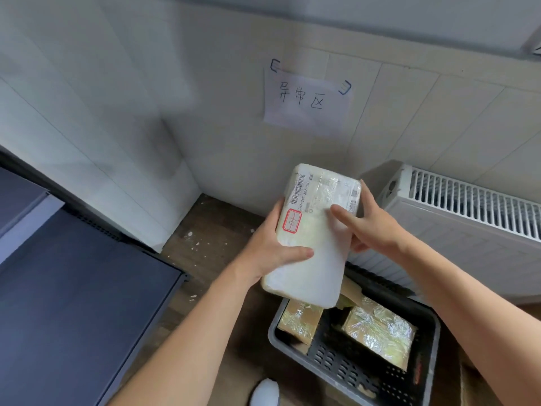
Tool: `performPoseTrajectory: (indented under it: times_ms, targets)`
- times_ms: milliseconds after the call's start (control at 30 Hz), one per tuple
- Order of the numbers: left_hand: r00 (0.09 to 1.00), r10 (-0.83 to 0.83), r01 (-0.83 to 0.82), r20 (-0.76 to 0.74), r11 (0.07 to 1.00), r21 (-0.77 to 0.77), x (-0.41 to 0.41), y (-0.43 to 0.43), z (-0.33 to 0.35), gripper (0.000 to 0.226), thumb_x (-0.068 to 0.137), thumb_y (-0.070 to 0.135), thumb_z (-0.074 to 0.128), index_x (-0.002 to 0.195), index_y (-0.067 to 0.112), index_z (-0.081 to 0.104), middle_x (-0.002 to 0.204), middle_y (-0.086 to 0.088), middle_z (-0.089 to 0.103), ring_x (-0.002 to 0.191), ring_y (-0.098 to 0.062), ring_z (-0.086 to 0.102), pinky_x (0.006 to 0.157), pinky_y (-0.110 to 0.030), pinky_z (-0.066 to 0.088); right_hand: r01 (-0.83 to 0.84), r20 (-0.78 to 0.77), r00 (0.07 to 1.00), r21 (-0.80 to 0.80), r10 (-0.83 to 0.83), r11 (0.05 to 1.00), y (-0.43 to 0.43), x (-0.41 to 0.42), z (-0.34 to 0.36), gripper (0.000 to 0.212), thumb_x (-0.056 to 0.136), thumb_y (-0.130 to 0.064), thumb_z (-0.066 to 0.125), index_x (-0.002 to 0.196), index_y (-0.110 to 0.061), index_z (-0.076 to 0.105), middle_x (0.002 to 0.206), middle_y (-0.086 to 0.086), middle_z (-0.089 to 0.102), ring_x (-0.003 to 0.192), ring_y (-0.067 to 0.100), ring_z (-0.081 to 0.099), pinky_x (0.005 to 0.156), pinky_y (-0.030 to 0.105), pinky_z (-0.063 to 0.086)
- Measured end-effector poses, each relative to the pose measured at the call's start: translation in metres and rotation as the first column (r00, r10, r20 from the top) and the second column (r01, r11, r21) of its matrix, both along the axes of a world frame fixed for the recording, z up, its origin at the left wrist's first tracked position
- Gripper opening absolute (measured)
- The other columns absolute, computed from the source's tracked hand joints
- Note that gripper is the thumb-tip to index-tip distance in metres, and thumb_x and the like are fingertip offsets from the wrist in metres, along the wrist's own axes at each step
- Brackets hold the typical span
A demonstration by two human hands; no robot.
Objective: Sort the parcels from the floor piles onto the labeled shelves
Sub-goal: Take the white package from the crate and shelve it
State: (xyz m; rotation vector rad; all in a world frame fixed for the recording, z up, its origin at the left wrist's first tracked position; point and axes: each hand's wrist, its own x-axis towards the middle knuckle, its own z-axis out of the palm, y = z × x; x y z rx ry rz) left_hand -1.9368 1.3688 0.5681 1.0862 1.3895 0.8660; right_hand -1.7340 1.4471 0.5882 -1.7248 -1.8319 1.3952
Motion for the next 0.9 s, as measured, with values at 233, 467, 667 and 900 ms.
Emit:
performPoseTrajectory:
  times_ms: [233,467,667,900]
  targets:
    - [0.989,-0.091,0.092,-0.119,0.996,-0.002,-0.007,0.000,0.001,0.104,0.069,0.016,0.086,0.148,0.042,0.024,0.128,0.012,0.059,0.116,-0.007,0.059,0.097,-0.039,0.052,0.177,-0.186,0.964,-0.095,-0.192,0.980,0.005,-0.004,-0.004,0.079,0.080,-0.050,0.072,0.140,-0.032,0.024,0.115,0.001,0.061,0.089,0.020,0.071,0.066,0.049,0.062]
    - [0.989,-0.085,0.082,-0.118,0.996,-0.027,-0.008,-0.003,0.002,0.102,0.067,0.015,0.084,0.145,0.047,0.027,0.126,0.014,0.060,0.114,-0.006,0.060,0.100,-0.042,0.050,0.049,-0.155,0.986,-0.114,-0.066,0.992,0.009,0.000,0.001,0.076,0.073,-0.049,0.079,0.133,-0.038,0.033,0.117,0.001,0.059,0.092,0.024,0.071,0.064,0.051,0.061]
    - [0.991,-0.057,0.056,-0.122,0.998,-0.014,-0.009,0.001,0.002,0.105,0.066,0.018,0.085,0.149,0.043,0.025,0.128,0.012,0.059,0.116,-0.009,0.059,0.099,-0.044,0.051,0.081,-0.162,0.983,-0.037,-0.085,0.996,0.012,-0.003,0.004,0.067,0.076,-0.045,0.079,0.127,-0.030,0.038,0.107,-0.004,0.060,0.087,0.018,0.071,0.062,0.044,0.062]
    - [0.985,0.155,-0.155,-0.078,0.988,0.008,-0.012,-0.004,0.025,0.080,0.069,0.028,0.088,0.132,0.043,0.041,0.124,0.016,0.061,0.110,-0.001,0.060,0.096,-0.035,0.051,0.063,-0.172,0.983,0.017,-0.059,0.998,0.028,-0.032,0.029,0.066,0.075,-0.061,0.074,0.125,-0.023,0.055,0.100,-0.003,0.074,0.089,0.014,0.072,0.072,0.040,0.061]
